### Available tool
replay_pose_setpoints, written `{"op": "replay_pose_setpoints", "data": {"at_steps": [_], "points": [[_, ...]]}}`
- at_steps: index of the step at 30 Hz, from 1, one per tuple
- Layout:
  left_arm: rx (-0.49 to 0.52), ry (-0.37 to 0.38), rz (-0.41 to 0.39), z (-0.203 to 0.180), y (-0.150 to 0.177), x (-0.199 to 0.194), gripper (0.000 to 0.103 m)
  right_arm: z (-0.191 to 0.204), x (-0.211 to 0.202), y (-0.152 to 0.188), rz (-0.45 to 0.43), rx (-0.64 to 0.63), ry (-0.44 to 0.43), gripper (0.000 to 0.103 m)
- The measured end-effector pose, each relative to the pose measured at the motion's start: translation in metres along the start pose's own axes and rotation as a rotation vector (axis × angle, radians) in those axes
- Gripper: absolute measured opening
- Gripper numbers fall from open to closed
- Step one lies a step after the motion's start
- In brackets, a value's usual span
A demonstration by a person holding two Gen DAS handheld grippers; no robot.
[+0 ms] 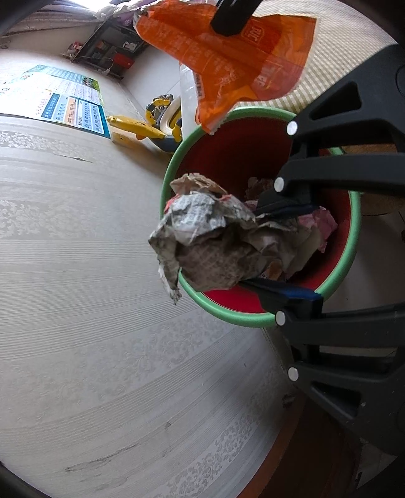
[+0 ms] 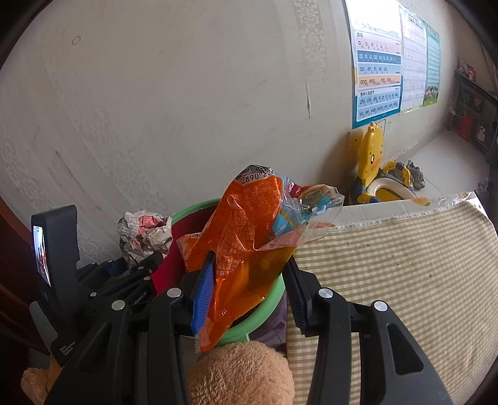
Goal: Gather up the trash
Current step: 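Lower the paper wad into the bin and open the left tool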
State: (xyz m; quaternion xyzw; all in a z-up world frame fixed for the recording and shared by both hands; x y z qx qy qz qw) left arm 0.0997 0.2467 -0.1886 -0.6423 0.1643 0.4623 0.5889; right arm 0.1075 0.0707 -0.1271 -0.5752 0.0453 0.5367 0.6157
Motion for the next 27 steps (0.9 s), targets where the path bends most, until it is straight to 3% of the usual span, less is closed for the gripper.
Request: {"op": "replay_pose_setpoints", "data": {"at_steps": [10,19,27], "points": [[-0.021,0.016,0.074,-0.003,0.003,0.03,0.037,-0.004,0.012,0.001,0.022,-0.013,0.035,0.041],[-0.008,0.016,0.089,-0.004,0.006,0.039,0.043,-0.008,0.021,0.004,0.044,-0.012,0.044,0.041],[-0.006,0.016,0.096,-0.004,0.005,0.043,0.053,-0.009,0.026,0.004,0.055,-0.013,0.048,0.041]]}}
Point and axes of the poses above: each gripper's, at about its wrist camera, not at the fingertips, and x roughly the way its jaws point, z to its left, y to its underside, the point moved 6 cm from there along x, roughly the way its jaws point, and after that the axes turned 8 degrees about -y, right-handed, at the moved point
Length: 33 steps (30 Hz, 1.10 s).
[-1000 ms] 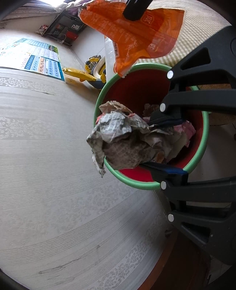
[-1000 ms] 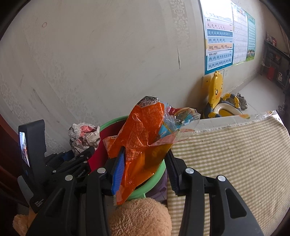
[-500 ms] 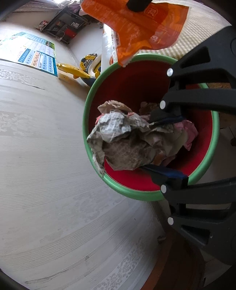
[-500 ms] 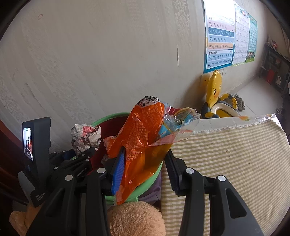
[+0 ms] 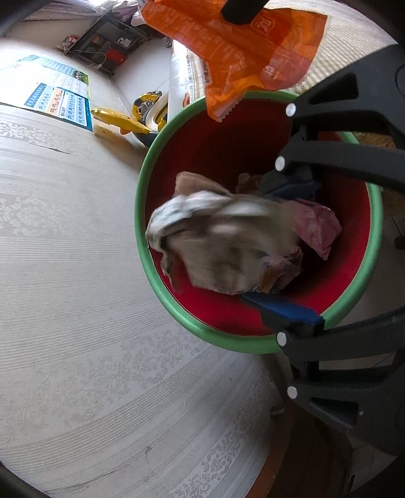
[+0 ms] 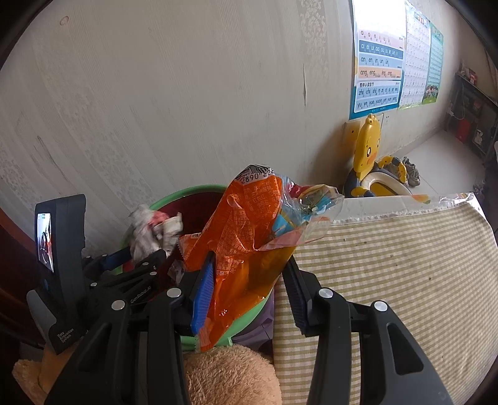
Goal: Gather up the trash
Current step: 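Lower the paper wad into the bin and open the left tool, then lower the orange bag into the bin and open the right tool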
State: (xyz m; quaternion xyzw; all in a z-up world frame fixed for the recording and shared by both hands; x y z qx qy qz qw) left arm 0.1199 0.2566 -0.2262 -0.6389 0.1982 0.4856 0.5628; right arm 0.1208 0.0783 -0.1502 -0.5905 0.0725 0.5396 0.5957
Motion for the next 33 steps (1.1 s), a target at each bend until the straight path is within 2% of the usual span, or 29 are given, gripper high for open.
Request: {"op": "replay_pose_setpoints", "data": {"at_steps": [5,13,33], "points": [[0.007,0.0,0.004,-0.001,0.0,0.003,0.053,0.0,0.002,0.001,0.007,-0.004,0.001,0.041],[-0.008,0.002,-0.004,0.002,0.001,-0.001,0.06,0.001,0.009,0.003,0.019,-0.013,0.005,0.042],[-0.054,-0.01,-0.016,0.024,0.002,-0.008,0.061,0.012,0.03,0.007,0.067,-0.081,0.021,0.042]]}}
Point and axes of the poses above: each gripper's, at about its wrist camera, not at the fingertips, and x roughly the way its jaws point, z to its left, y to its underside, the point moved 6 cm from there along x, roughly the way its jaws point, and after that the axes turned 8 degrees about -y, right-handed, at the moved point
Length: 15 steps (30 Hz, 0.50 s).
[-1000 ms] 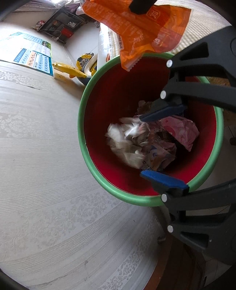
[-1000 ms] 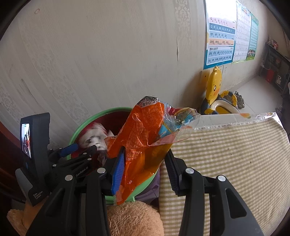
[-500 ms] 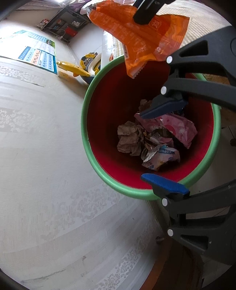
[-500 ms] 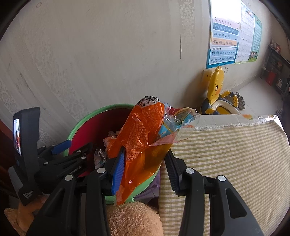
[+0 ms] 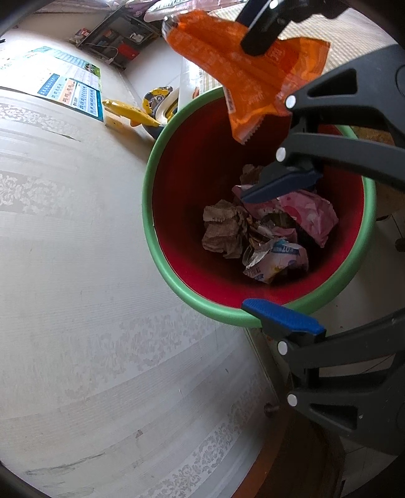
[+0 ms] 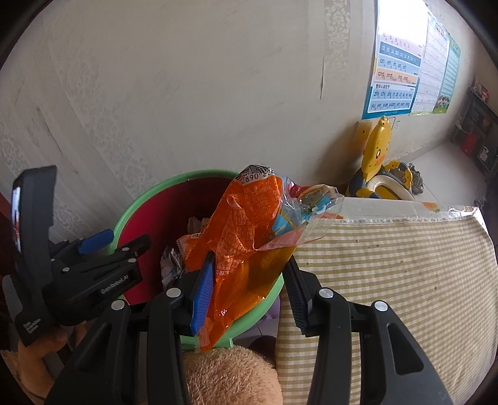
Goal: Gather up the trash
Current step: 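Lower the orange bag into the bin and open the right tool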
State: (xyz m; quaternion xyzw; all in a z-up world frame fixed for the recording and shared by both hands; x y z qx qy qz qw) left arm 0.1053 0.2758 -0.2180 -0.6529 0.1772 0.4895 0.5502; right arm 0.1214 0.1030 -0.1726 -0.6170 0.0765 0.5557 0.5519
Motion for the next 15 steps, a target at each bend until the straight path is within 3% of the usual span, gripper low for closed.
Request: {"op": "replay_pose_setpoints", "data": {"at_steps": [7,15], "points": [[-0.016,0.002,-0.011,0.013,-0.003,-0.005,0.061,0.011,0.007,-0.001,-0.001,-0.018,-0.001,0.042],[-0.02,-0.044,-0.023,0.027,-0.006,-0.01,0.061,0.019,0.01,-0.003,-0.013,-0.022,-0.021,0.042]]}}
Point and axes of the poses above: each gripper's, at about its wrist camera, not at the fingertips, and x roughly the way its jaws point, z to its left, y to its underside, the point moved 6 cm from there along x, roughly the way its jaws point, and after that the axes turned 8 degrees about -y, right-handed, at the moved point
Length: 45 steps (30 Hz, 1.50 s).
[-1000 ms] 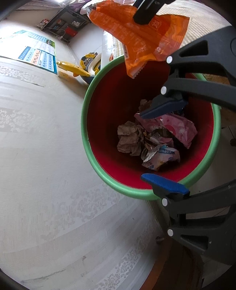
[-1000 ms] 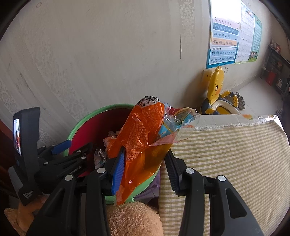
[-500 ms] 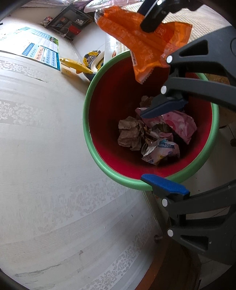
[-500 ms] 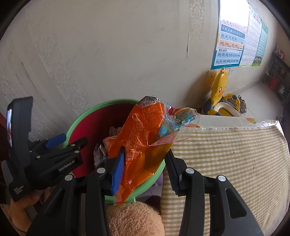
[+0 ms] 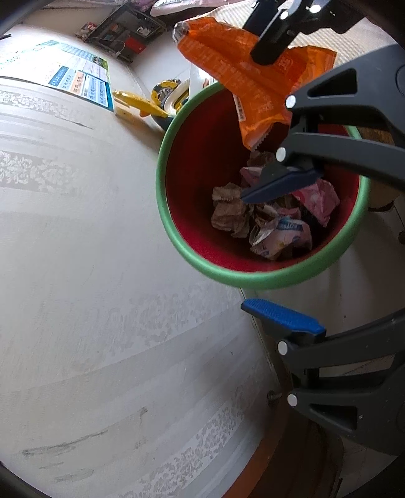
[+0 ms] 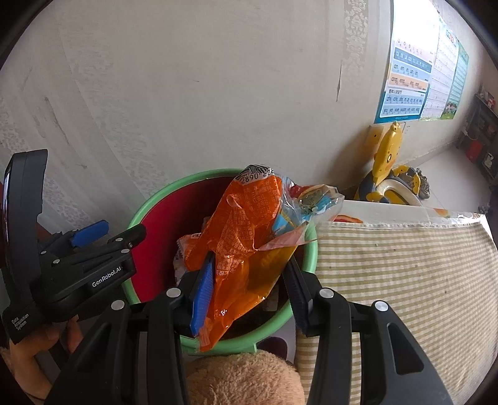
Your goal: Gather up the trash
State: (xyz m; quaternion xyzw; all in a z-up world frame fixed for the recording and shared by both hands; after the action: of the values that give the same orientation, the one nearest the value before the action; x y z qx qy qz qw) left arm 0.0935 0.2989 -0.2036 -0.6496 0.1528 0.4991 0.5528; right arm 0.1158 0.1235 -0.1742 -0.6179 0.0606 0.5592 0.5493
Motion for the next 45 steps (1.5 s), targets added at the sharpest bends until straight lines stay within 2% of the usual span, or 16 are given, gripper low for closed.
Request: {"op": "replay_pose_setpoints", "data": {"at_steps": [6,9,12,15,16,20,29,32,35,37,40,45], "points": [[0.012,-0.019,0.003,-0.001,0.001,-0.001,0.061,0.001,0.003,0.002,-0.006,0.009,-0.003,0.044],[0.006,-0.024,-0.002,-0.002,0.001,-0.003,0.066,-0.004,0.002,0.003,-0.013,0.031,-0.004,0.051],[0.008,-0.027,-0.002,-0.003,0.002,-0.006,0.066,-0.008,0.001,0.003,-0.012,0.045,-0.006,0.051],[0.017,-0.03,-0.014,-0.005,0.0,-0.012,0.068,-0.012,-0.007,0.003,-0.036,0.06,-0.002,0.058],[0.018,-0.03,-0.02,-0.006,-0.001,-0.014,0.07,-0.014,-0.009,0.004,-0.04,0.069,-0.003,0.059],[0.013,-0.029,-0.027,-0.007,-0.003,-0.019,0.071,-0.022,-0.017,0.008,-0.047,0.097,0.001,0.062],[0.029,-0.017,-0.048,-0.017,0.0,-0.035,0.072,-0.04,-0.052,0.024,-0.09,0.164,0.018,0.066],[0.035,-0.009,-0.067,-0.024,0.0,-0.048,0.075,-0.048,-0.069,0.03,-0.114,0.182,0.023,0.074],[0.036,0.009,-0.103,-0.034,-0.002,-0.065,0.08,-0.055,-0.092,0.036,-0.158,0.195,0.029,0.077],[0.044,0.016,-0.127,-0.041,-0.004,-0.075,0.087,-0.062,-0.112,0.039,-0.209,0.21,0.033,0.089],[0.049,0.033,-0.175,-0.055,-0.007,-0.096,0.096,-0.072,-0.146,0.042,-0.301,0.216,0.045,0.096],[0.022,0.063,-0.287,-0.078,-0.01,-0.139,0.098,-0.078,-0.201,0.05,-0.456,0.192,0.061,0.096]]}}
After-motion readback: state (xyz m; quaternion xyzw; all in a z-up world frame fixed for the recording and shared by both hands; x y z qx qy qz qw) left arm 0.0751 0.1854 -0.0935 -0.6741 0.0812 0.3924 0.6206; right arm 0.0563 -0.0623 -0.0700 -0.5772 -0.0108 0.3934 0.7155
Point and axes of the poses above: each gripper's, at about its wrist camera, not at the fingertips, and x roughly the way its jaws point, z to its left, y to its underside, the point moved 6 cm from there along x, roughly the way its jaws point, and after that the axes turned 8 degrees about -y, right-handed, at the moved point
